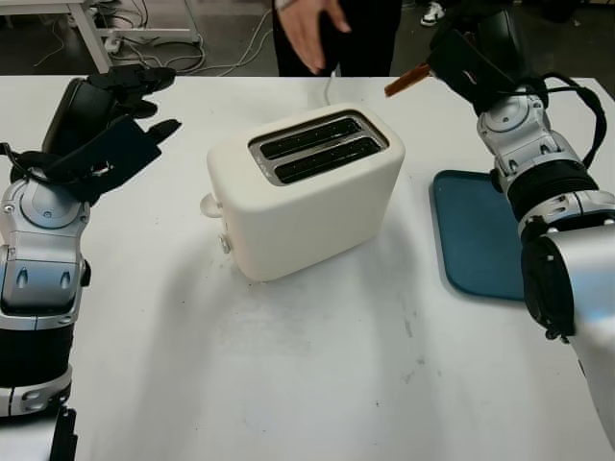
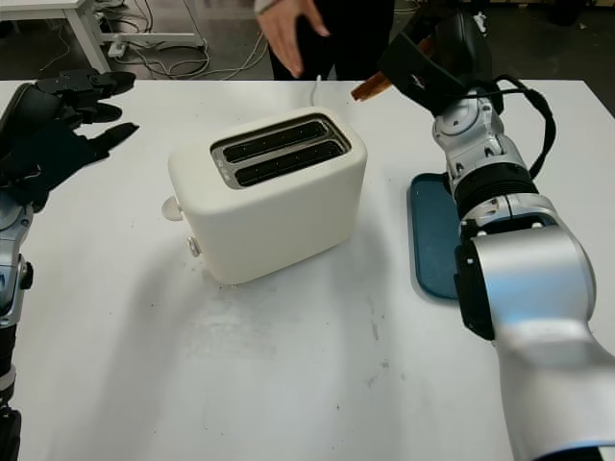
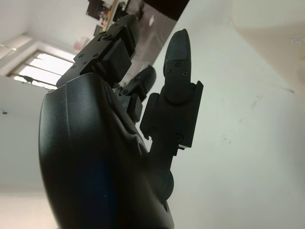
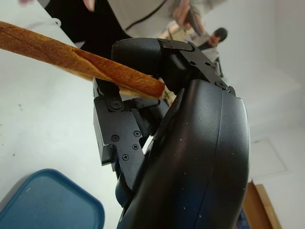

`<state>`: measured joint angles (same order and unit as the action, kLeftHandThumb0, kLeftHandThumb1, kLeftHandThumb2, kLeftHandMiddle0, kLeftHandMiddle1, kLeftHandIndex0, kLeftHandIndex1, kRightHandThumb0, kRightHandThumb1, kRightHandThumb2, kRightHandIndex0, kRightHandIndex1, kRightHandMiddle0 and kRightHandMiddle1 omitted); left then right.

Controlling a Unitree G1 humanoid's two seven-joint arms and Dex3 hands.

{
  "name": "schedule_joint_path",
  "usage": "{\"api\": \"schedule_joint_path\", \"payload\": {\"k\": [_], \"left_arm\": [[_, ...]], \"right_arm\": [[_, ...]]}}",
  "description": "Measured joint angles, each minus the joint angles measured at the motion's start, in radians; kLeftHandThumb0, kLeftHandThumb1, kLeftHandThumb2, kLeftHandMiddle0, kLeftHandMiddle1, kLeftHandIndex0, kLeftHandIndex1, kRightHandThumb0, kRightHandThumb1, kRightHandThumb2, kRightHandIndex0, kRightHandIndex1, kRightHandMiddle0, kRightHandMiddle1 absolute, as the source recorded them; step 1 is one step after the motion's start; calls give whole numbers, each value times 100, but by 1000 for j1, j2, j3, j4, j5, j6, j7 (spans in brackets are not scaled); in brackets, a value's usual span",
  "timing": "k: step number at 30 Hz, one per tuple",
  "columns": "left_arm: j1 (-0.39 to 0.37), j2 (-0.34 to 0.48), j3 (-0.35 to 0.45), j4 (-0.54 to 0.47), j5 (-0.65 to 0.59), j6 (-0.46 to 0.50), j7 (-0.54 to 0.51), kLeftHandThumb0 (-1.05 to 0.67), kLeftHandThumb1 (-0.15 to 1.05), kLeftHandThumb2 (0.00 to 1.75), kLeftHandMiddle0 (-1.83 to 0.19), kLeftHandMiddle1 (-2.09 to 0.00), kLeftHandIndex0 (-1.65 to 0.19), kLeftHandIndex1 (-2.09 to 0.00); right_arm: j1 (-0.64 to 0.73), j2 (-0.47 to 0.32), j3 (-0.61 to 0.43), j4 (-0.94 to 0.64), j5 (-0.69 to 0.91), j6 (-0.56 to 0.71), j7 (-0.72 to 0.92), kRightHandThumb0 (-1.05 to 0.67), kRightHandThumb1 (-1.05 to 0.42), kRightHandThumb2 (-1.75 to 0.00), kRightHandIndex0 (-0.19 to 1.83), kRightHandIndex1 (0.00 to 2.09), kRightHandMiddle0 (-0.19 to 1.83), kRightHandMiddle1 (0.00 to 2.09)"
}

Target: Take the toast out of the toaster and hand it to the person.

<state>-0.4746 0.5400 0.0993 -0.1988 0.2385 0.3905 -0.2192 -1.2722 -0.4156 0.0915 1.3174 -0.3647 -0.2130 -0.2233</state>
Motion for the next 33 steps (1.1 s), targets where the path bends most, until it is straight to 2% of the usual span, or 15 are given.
{"api": "schedule_joint_path", "payload": {"k": [23, 33], "left_arm": [[0, -2, 1, -2, -7, 4, 0, -41, 92, 19, -44, -53, -60, 0], [0, -13, 5, -2, -2, 9, 0, -41, 92, 20, -44, -54, -60, 0]], "right_arm": [[0, 0, 4, 0, -1, -20, 10, 0, -92, -2, 77, 175, 56, 175], [0, 0, -13, 0, 15, -36, 30, 5, -91, -1, 79, 175, 57, 175]]}}
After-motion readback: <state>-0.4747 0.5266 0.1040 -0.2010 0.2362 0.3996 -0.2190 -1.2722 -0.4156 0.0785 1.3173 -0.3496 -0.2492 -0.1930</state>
